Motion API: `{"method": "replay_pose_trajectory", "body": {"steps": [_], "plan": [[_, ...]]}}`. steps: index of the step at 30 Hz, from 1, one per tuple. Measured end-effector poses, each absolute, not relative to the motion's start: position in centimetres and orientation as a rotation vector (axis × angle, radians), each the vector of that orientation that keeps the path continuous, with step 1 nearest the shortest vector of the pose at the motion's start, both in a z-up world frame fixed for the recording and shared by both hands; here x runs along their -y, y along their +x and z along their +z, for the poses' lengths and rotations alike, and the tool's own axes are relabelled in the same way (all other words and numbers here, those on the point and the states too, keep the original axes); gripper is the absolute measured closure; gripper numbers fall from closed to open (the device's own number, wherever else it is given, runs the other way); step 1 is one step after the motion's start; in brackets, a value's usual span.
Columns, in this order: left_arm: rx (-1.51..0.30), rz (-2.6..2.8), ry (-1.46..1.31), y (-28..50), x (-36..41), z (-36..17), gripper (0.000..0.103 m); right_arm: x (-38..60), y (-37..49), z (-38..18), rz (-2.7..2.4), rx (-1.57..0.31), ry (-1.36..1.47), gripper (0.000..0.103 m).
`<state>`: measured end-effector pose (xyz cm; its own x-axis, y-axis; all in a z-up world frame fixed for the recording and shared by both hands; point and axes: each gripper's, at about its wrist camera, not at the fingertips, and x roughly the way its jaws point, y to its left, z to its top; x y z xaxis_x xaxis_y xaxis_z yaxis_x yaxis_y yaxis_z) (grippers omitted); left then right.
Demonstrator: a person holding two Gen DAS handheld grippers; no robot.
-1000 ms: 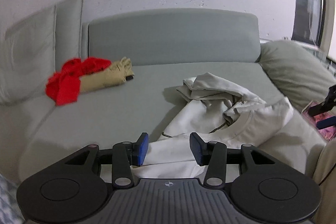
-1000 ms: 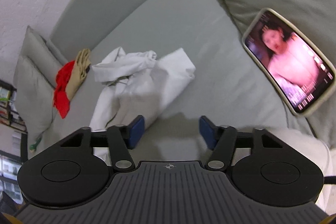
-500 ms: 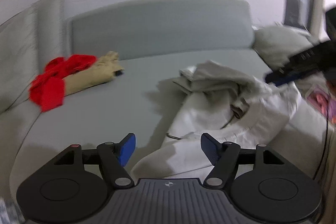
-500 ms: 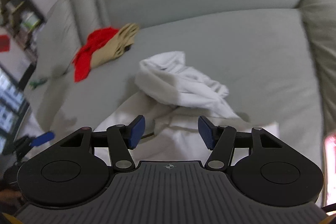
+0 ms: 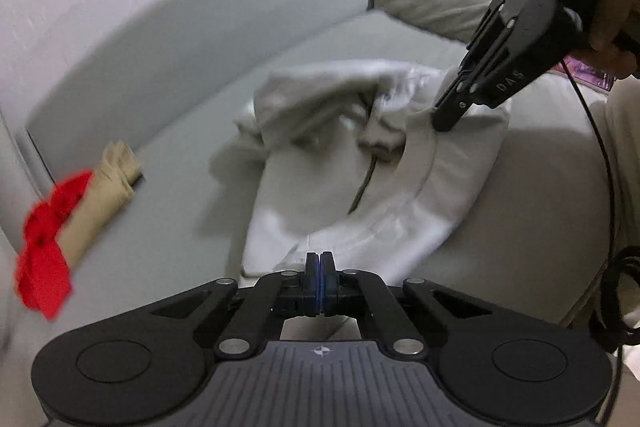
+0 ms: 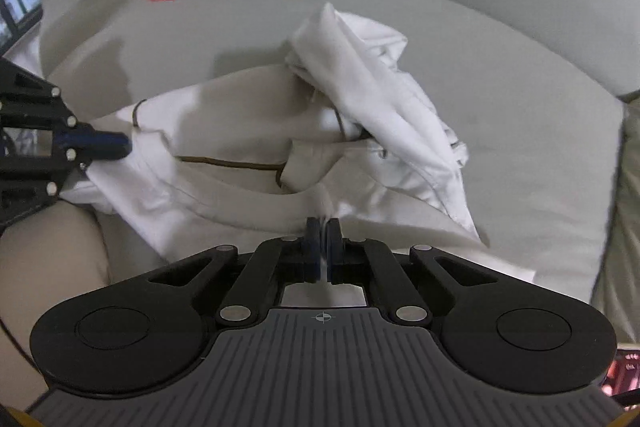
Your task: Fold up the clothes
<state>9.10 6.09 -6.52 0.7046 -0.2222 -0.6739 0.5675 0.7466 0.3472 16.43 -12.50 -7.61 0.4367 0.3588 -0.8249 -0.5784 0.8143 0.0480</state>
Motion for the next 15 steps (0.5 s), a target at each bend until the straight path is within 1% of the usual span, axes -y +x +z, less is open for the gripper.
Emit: {"method": "replay_pose_trajectory", "body": {"steps": [3, 6, 8, 10, 12, 13, 15], "plan": [[-0.597, -0.469, 0.507, 6.9, -6.6, -4.2, 0.103, 14.2, 14.4, -4.9, 0.552, -0.894, -0.171, 0.102], [-0.604, -0.519, 0.443, 3.8, -6.9, -2.5, 0.103, 16.1, 11.3, -2.5, 0.54, -0.877, -0.08, 0.102], [-0.654, -0.565, 0.412, 1.6, -6.7, -2.6, 0.103, 17.5, 8.7, -1.6, 0.548, -0.894, -0.03, 0.102], [-0.728, -0.581, 0.387, -0.2, -6.6, -3.5, 0.103, 18.4, 5.9, -2.4, 0.542, -0.958, -0.032, 0.102], [-0.752, -0.541, 0.334, -1.3, -7.0, -4.1, 0.095, 19.1, 4.2, -3.9, 0.525, -1.045, -0.034, 0.101], [-0.746, -0.516, 0.299, -1.5, -7.4, -4.1, 0.086, 19.5, 3.3, -4.6, 0.514, -1.075, -0.036, 0.097], [-0.732, -0.425, 0.213, -0.2, -8.7, -3.4, 0.079, 20.5, 2.3, -4.9, 0.497, -1.089, -0.01, 0.086]]}}
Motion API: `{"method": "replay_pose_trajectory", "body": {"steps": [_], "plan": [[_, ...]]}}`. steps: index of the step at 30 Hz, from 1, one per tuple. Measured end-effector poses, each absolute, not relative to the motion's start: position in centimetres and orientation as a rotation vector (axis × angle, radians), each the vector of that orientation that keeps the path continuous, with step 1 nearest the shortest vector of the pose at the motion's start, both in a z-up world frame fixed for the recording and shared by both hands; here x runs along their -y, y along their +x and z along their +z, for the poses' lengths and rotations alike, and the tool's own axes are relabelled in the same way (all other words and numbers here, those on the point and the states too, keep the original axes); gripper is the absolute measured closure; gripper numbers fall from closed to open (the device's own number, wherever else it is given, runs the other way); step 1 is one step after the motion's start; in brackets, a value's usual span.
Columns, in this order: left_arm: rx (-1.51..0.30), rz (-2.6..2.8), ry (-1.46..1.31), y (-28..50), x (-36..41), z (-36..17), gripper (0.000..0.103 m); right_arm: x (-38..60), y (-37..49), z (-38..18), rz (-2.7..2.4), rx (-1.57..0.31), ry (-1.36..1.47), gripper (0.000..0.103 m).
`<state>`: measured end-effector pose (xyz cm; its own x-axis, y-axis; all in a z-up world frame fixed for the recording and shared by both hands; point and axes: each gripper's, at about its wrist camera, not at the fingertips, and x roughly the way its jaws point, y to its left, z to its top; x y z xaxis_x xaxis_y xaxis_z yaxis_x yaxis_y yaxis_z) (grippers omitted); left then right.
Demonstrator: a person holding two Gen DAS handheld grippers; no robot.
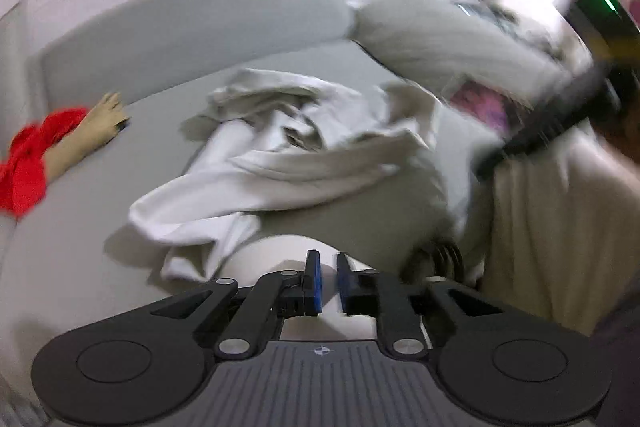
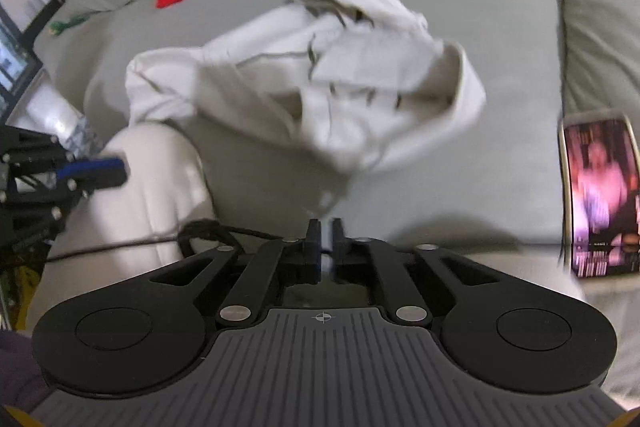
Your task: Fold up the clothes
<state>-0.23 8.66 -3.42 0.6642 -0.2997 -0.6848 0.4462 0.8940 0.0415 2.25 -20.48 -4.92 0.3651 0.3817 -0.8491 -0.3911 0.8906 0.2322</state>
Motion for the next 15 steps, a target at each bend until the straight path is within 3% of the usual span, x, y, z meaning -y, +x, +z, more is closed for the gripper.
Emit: {"method": "replay_pose_trajectory", "body": {"steps": [2, 4, 7, 13, 15], "plan": [[-0.67, -0.286, 0.17, 1.5, -9.8, -2.6, 0.044, 21.2, 2.1, -4.4, 0.48, -1.074, 0.068, 0.073], [-0.584, -0.195, 0.165, 3.7, -10.6, -2.1, 0.036, 21.8, 2.2, -3.6, 0.48, -1.04, 0.172, 0.06], [-0.639, -0.204, 0.204, 7.9, -10.9, -3.0, 0.037, 21.8, 2.6, -2.8, 0.475, -0.982, 0.29, 0.05], [-0.785, -0.37, 0.316, 12.4, -10.2, -5.8, 0.043, 22.0, 2.7, -2.2, 0.485, -0.975, 0.408, 0.05], [-0.802, -0.409, 0.353, 12.4, -10.1, -6.6, 0.049, 22.3, 2.4, -1.9, 0.474, -0.966, 0.41, 0.05]]}}
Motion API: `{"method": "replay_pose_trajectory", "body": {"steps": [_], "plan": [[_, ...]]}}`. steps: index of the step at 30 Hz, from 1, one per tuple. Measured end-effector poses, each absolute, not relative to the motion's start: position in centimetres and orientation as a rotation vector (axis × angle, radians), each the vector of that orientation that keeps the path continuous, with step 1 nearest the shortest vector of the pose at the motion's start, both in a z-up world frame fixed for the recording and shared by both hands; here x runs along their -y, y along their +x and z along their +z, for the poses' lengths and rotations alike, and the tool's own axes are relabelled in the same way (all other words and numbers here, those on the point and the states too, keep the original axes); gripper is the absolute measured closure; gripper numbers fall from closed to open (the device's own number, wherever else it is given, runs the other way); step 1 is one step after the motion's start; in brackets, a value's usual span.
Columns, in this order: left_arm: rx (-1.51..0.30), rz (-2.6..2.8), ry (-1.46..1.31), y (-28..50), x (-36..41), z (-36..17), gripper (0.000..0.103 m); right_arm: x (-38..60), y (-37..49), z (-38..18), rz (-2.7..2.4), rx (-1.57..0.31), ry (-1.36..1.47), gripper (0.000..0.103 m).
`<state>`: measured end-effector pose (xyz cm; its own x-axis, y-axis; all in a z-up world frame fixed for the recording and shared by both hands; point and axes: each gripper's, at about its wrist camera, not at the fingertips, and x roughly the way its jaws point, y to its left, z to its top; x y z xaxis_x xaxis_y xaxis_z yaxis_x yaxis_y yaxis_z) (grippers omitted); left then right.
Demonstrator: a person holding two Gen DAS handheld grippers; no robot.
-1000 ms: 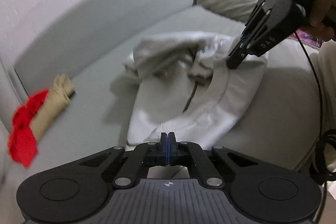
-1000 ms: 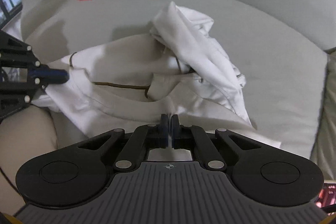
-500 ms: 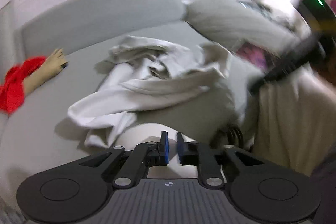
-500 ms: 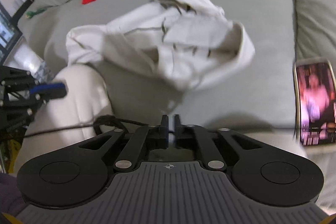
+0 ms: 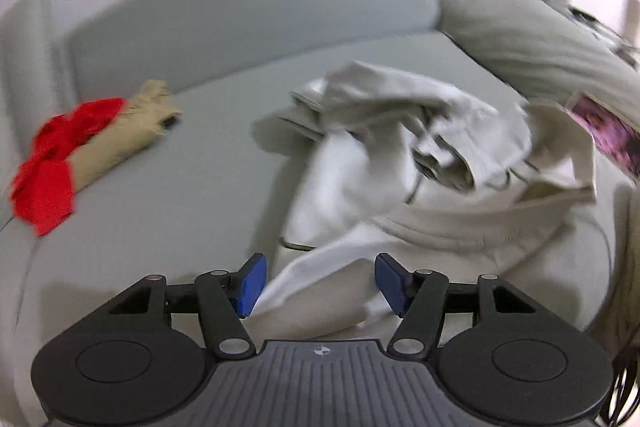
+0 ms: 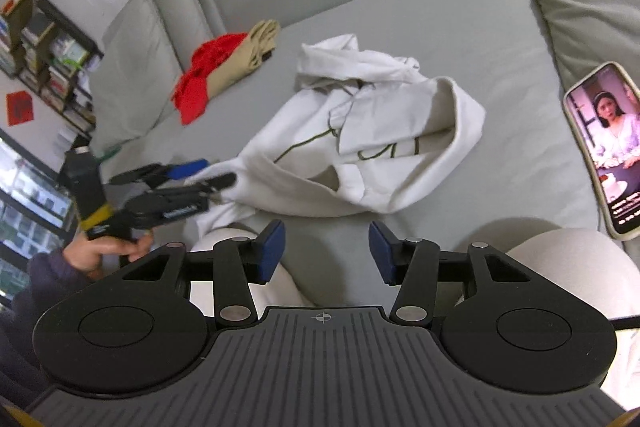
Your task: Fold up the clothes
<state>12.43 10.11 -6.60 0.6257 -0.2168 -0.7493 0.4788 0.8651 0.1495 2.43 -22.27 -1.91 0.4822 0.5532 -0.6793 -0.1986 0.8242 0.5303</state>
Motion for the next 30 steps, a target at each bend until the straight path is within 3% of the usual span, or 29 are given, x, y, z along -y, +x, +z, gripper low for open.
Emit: {"method": "replay_pose_trajectory", "body": {"steps": [1, 2, 3, 13, 16, 18, 21, 22, 23, 30], "plan": [[-0.81, -0.428, 0.371, 12.4, -10.1, -6.8, 0.065, 22.4, 2.4, -1.8, 0.47, -0.962, 0.412, 0.05], [-0.823, -0.445, 0.383, 12.5, -10.3, -7.1, 0.095, 22.5, 2.4, -1.8, 0.466, -0.96, 0.414, 0.05], [-0.834, -0.445, 0.401, 12.5, -10.3, -7.2, 0.103, 22.7, 2.5, -1.8, 0.46, -0.961, 0.419, 0.05], [-0.591, -0.559, 0.374, 3.0, -9.2, -1.3, 0.103, 24.1, 2.2, -2.1, 0.423, -0.953, 0.513, 0.05], [-0.647, -0.642, 0.41, -1.7, -7.9, -2.2, 0.103, 24.6, 2.1, -2.2, 0.408, -0.95, 0.537, 0.05], [-0.691, -0.604, 0.403, -3.2, -7.8, -3.3, 0.091, 25.0, 2.2, -2.4, 0.394, -0.951, 0.556, 0.049], [-0.714, -0.506, 0.288, -4.4, -8.6, -4.1, 0.082, 25.7, 2.5, -2.8, 0.37, -0.958, 0.591, 0.039], [-0.731, -0.462, 0.175, -4.0, -9.6, -4.0, 0.067, 26.0, 2.6, -3.0, 0.362, -0.959, 0.604, 0.039], [-0.727, -0.411, 0.051, -3.5, -10.9, -3.9, 0.06, 26.3, 2.8, -3.2, 0.355, -0.957, 0.621, 0.039], [-0.782, -0.213, -0.958, 0.9, -19.1, -7.4, 0.073, 27.6, 3.5, -4.2, 0.313, -0.966, 0.701, 0.039]]}}
